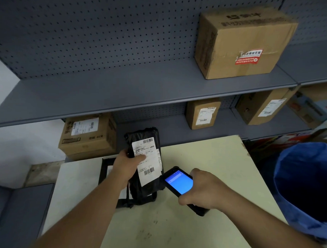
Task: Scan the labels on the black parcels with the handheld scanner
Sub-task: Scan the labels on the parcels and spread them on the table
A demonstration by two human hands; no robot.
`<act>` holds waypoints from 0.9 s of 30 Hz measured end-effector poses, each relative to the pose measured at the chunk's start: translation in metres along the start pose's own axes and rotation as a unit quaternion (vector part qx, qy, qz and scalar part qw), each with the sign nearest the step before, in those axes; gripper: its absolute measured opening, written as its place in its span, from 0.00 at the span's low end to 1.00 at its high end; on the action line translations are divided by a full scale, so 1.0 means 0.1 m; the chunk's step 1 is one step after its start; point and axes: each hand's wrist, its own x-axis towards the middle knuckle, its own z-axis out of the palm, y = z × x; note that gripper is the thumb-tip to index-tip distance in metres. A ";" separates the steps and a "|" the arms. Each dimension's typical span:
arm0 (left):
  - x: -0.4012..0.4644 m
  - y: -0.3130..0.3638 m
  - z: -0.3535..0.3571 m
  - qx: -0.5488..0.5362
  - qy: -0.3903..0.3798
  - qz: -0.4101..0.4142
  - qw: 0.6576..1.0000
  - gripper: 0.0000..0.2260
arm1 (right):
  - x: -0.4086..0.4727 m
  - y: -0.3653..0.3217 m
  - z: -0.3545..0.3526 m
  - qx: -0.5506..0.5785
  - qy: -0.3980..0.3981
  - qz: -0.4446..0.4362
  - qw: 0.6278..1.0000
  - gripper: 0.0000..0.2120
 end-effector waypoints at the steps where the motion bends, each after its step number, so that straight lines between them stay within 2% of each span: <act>1: 0.02 -0.02 0.07 0.000 -0.006 -0.001 1.000 0.12 | 0.01 0.06 -0.02 0.001 0.002 0.005 1.000 0.26; 13: 0.20 -0.20 0.95 0.040 -0.056 -0.067 0.995 0.06 | 0.16 0.74 -0.23 0.049 0.015 0.049 0.997 0.27; 17: 0.28 -0.29 1.29 0.022 -0.064 -0.099 0.993 0.12 | 0.21 0.98 -0.27 0.070 0.018 0.064 0.995 0.25; 24: 0.41 -0.41 1.85 0.011 -0.078 -0.159 0.984 0.04 | 0.31 1.30 -0.37 0.094 0.014 0.096 0.991 0.27; 27: 0.47 -0.49 2.06 0.027 -0.088 -0.168 0.982 0.05 | 0.37 1.42 -0.41 0.107 0.015 0.107 0.988 0.27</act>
